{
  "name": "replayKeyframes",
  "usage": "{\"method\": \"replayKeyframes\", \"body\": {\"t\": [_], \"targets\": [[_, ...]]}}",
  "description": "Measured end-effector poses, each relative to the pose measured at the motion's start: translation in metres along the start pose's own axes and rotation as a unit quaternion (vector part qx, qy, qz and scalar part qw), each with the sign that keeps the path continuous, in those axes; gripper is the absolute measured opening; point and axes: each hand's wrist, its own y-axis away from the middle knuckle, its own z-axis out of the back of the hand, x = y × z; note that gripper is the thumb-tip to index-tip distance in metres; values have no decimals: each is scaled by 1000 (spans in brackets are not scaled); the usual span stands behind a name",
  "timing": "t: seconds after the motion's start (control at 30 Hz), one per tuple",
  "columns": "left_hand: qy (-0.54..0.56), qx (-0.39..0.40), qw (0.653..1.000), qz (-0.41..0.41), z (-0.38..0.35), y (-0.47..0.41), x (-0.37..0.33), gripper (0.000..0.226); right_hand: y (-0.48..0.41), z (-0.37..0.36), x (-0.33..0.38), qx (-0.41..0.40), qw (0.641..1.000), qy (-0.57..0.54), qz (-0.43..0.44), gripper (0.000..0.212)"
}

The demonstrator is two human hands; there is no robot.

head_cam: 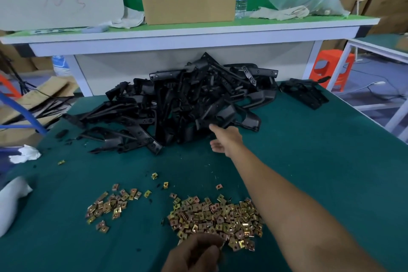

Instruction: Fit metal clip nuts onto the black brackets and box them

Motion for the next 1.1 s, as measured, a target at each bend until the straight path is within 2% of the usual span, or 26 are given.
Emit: {"method": "replayKeyframes", "body": {"t": [0.1,0.17,0.27,0.4,0.47,0.57,0.6,0.7,0.77,0.8,0.9,0.93,1.0,1.03,1.07,1.1], "targets": [[-7,-32,999,-40,2,4,0,12,2,8,4,-28,999,-44,-7,10],[-16,-41,998,-39,8,4,0,9,10,20,2,-69,996,-52,20,18],[-34,-10,999,-9,19,5,-3,9,45,50,-10,-98,990,-10,105,17],[-45,-51,997,-26,17,8,-11,16,129,114,-44,-44,969,57,238,13],[-28,-77,996,-46,9,10,-11,21,182,146,-72,-26,952,130,277,16],[-45,-12,994,-96,-12,17,-11,49,250,177,-108,-2,940,203,275,14],[-30,9,995,-92,-21,18,-10,48,264,184,-115,5,939,209,273,12],[108,41,993,-32,-42,13,-7,25,287,201,-132,-25,953,141,269,48],[175,52,983,9,-51,8,-5,24,298,204,-136,-58,956,50,283,43],[202,61,977,32,-56,6,-6,22,299,201,-137,-49,956,0,290,39],[219,130,964,70,-69,3,-12,10,289,185,-146,5,963,-80,257,54],[191,160,966,69,-69,2,-15,13,282,177,-149,-2,965,-85,248,57],[55,187,980,35,-62,-5,-20,22,269,161,-150,-25,962,-159,219,39],[-65,162,985,-5,-54,-15,-20,32,263,155,-147,-32,956,-222,188,37],[-193,108,974,-52,-46,-29,-20,40,258,150,-146,-33,948,-270,162,38],[-296,32,949,-106,-37,-45,-21,40,254,147,-146,-33,943,-298,146,40]]}}
